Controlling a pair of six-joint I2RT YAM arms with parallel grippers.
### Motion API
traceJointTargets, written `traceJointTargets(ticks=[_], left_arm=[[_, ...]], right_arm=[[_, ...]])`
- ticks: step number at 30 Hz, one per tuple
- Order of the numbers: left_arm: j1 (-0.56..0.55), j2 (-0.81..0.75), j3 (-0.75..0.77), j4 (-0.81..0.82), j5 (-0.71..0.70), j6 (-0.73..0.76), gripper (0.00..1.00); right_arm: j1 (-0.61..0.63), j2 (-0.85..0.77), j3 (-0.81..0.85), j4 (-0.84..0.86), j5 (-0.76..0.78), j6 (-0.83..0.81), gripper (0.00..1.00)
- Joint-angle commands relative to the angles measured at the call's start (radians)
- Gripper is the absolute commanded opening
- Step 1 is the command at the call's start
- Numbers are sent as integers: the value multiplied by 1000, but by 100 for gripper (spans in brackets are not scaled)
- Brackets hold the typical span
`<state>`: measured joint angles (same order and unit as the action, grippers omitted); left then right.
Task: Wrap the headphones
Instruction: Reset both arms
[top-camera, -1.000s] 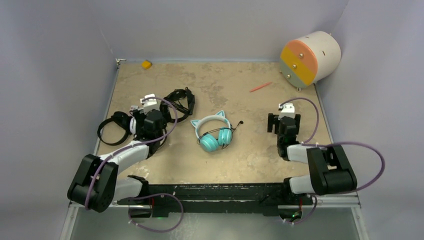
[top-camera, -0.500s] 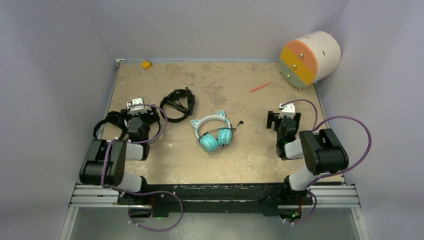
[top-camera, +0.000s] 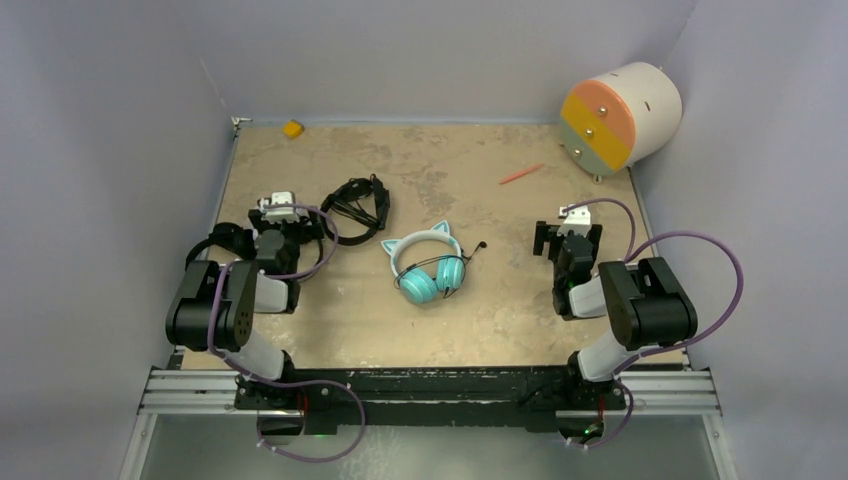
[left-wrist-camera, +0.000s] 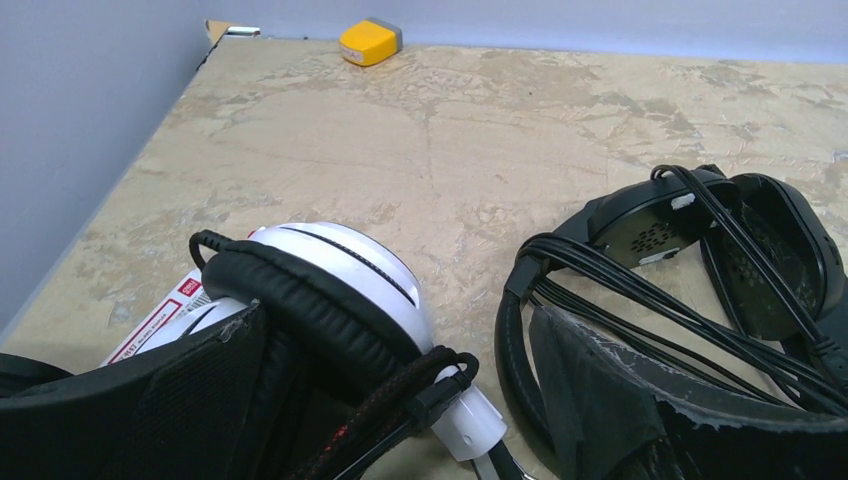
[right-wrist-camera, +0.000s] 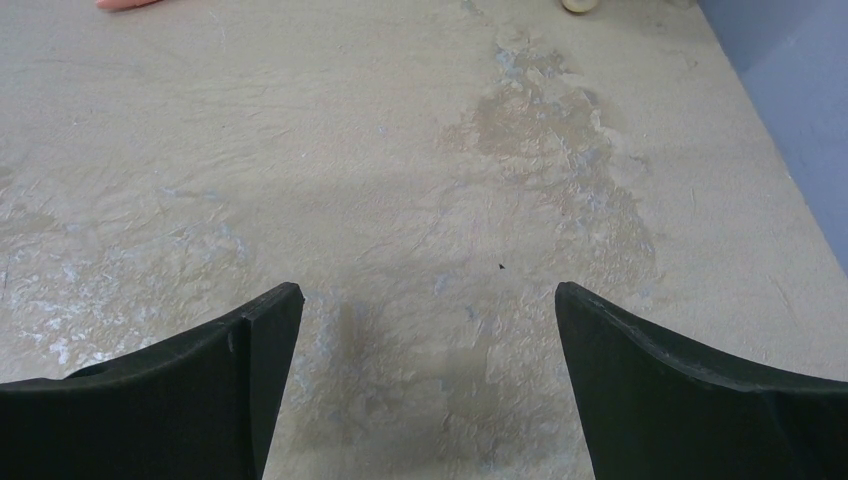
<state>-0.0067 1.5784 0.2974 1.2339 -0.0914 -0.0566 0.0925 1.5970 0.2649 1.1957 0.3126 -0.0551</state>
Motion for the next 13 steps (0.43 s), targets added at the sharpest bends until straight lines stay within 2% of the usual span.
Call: traceJointTargets(ticks=[1, 13], left_arm=[[7, 14, -2, -68, 71, -9, 99], [7, 19, -7, -54, 72, -10, 100]], right_arm=[[-2, -3, 8, 61, 7, -9, 99], [-2, -3, 8, 61, 8, -9, 99]])
